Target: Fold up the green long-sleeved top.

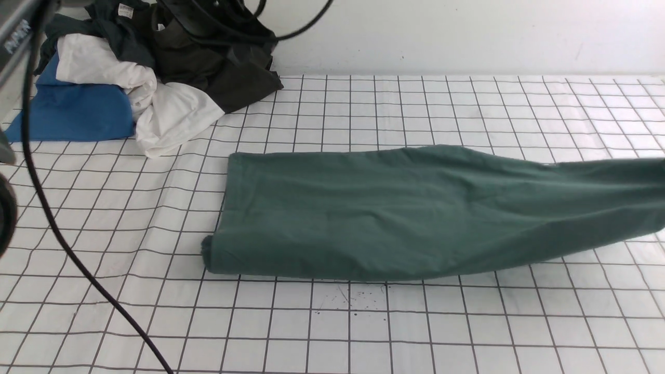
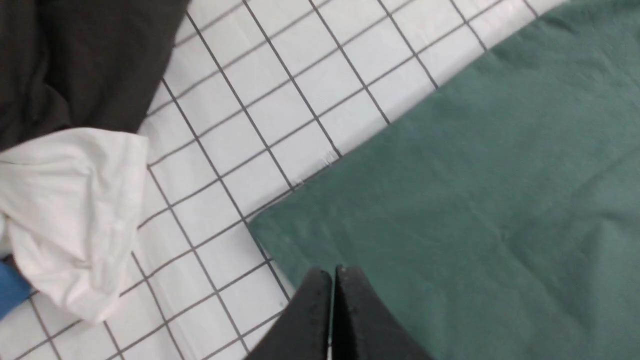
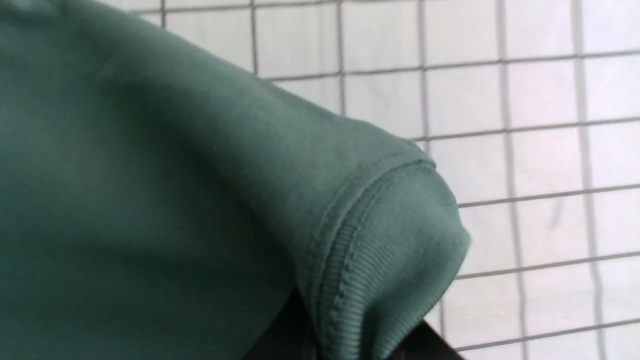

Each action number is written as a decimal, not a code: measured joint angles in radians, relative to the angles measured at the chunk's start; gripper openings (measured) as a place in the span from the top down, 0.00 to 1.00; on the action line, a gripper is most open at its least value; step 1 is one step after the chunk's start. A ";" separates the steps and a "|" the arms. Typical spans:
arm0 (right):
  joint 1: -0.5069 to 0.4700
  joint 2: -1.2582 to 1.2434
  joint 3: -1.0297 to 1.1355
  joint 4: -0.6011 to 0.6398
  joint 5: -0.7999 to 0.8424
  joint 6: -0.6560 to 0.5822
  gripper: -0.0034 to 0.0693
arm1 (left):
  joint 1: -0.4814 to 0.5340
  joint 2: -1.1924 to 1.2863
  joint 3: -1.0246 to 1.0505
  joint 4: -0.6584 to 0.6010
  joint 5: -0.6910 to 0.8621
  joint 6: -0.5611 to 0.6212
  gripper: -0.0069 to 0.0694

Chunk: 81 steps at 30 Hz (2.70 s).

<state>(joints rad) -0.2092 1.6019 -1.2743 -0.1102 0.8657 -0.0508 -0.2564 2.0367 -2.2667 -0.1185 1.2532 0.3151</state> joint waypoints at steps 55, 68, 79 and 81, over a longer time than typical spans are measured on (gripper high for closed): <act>0.868 0.381 -0.850 0.100 0.391 -0.120 0.92 | 0.016 -1.149 1.160 0.192 -0.052 -0.172 0.92; 0.866 -0.277 -0.184 0.091 0.270 -0.061 0.97 | 0.016 -1.767 1.756 0.188 -0.349 -0.307 0.92; 0.866 -0.902 0.333 0.099 -0.297 -0.026 0.97 | 0.016 -1.979 1.828 0.185 -0.466 -0.315 0.92; 0.866 -1.045 0.442 0.100 -0.429 -0.014 0.97 | 0.016 -1.979 1.829 0.185 -0.467 -0.315 0.92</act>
<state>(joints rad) 0.6567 0.5568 -0.8327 -0.0104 0.4363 -0.0644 -0.2400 0.0580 -0.4381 0.0665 0.7865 0.0000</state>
